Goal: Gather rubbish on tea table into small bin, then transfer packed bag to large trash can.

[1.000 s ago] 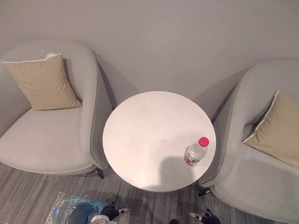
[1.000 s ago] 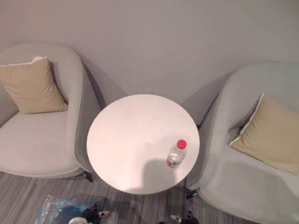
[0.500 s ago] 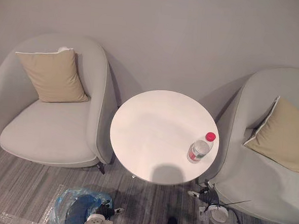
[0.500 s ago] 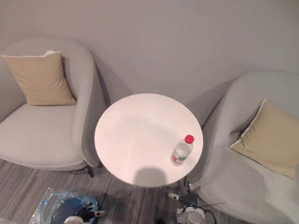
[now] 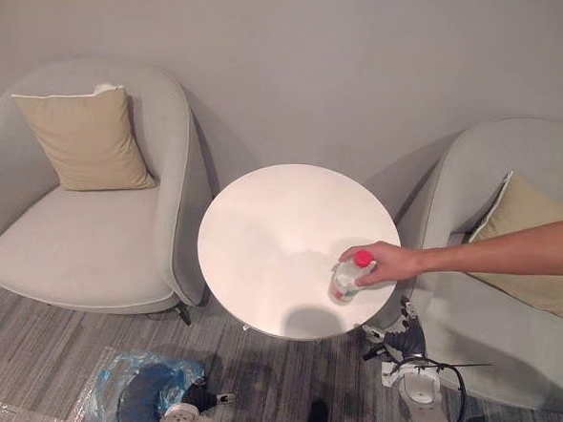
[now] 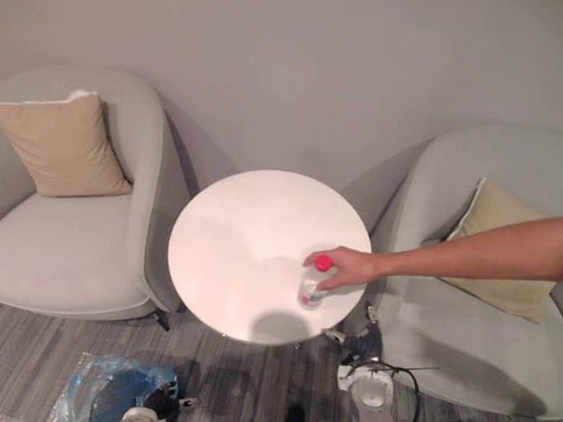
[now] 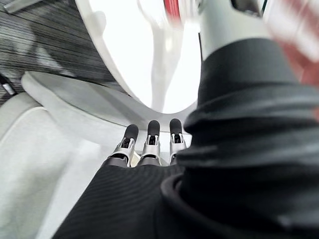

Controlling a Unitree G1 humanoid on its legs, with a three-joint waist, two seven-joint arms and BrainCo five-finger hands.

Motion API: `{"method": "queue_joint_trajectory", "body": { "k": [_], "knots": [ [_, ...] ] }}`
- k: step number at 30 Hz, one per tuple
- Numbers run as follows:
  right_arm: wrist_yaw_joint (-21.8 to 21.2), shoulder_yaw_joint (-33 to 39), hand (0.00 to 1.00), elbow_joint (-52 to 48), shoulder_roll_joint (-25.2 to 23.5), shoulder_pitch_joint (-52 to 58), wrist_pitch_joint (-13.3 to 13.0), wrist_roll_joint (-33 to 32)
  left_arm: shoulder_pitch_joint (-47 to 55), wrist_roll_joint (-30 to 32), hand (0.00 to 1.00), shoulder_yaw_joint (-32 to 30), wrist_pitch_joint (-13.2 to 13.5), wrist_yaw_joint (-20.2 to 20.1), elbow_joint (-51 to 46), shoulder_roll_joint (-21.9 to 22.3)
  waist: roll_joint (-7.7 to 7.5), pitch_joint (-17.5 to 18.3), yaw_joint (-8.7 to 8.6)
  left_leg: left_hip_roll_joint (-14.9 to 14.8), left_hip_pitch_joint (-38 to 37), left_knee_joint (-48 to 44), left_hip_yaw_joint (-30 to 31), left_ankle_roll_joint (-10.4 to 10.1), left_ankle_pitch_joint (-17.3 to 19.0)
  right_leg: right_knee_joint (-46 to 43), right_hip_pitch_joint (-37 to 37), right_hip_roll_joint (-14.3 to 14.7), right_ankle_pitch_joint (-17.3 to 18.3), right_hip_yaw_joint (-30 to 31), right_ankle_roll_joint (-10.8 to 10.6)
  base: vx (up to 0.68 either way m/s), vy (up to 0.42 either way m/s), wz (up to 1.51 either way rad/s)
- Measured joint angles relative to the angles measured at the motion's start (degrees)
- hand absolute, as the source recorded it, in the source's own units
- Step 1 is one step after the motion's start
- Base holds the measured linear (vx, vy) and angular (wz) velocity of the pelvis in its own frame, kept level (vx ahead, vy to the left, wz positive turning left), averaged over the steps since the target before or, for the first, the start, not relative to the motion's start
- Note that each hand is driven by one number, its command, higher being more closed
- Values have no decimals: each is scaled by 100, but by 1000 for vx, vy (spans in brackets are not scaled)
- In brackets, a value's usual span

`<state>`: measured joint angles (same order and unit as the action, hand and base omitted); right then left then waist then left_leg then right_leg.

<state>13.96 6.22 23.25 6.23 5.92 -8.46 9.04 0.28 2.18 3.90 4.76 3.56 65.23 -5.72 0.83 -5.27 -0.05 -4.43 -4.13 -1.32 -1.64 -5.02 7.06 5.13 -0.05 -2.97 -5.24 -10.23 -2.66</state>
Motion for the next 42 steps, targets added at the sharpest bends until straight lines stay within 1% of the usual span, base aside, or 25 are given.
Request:
{"method": "queue_joint_trajectory", "body": {
  "k": [2,9,12,19,21,24,28,32,34,38,42],
  "knots": [
    [70,51,0,0,-5,-31,0,-12,2,-1,0,-5,-1,0,2,14,17,-6,-1,11,1,10,19,1,0,1,4,-7,0,-9,0,0,0,0],
    [58,51,0,2,-64,-105,1,-121,20,-1,0,-16,1,-1,0,19,14,-18,0,22,8,9,64,5,-4,10,21,-17,0,-42,-1,-31,6,2],
    [-59,53,0,3,-65,-94,1,-240,21,0,0,-17,2,-10,0,21,18,-32,-4,21,14,19,72,3,-18,35,25,-17,7,-42,-6,-67,-11,-1],
    [-433,21,0,7,-27,4,0,-235,27,17,0,-11,2,-49,-31,20,11,-36,-13,12,15,52,134,-10,-31,11,25,-13,36,-83,-16,-3,0,4],
    [-552,-96,0,12,91,-2,-2,-222,32,85,0,2,12,-54,-48,19,4,-41,-13,13,10,66,159,-8,-33,3,25,-16,45,-119,-27,35,14,6],
    [-615,-250,0,14,159,-25,-4,-214,32,114,0,6,66,-60,-51,14,-15,-53,-13,14,15,72,192,-8,-33,2,26,-17,48,-150,-29,28,13,6],
    [-710,-636,0,31,303,-180,-12,-8,30,115,0,58,113,-115,-92,-19,-64,-96,-7,26,23,70,232,-4,-35,2,40,-26,48,-180,-29,-1,14,4],
    [-713,-792,0,73,349,-373,-18,-2,23,111,0,74,119,-130,-114,-26,-85,-130,2,63,132,38,317,23,-57,2,26,-63,48,-255,-29,-48,6,13],
    [-710,-939,0,158,421,-454,-18,-1,10,107,0,188,120,-121,-115,-43,-83,-131,2,84,185,37,393,38,-92,2,22,-86,49,-334,-31,-37,0,21],
    [-701,-1217,0,247,487,-663,-19,4,-2,98,0,203,130,-115,-154,-34,-78,-168,44,113,244,118,577,26,-198,2,19,-121,60,-491,-34,-48,-8,21],
    [-630,-1371,0,247,489,-839,-23,6,-31,89,0,216,217,-98,-170,-33,-80,-266,57,116,328,132,731,9,-262,0,15,-130,80,-643,-35,-43,-15,20]
  ]
}}
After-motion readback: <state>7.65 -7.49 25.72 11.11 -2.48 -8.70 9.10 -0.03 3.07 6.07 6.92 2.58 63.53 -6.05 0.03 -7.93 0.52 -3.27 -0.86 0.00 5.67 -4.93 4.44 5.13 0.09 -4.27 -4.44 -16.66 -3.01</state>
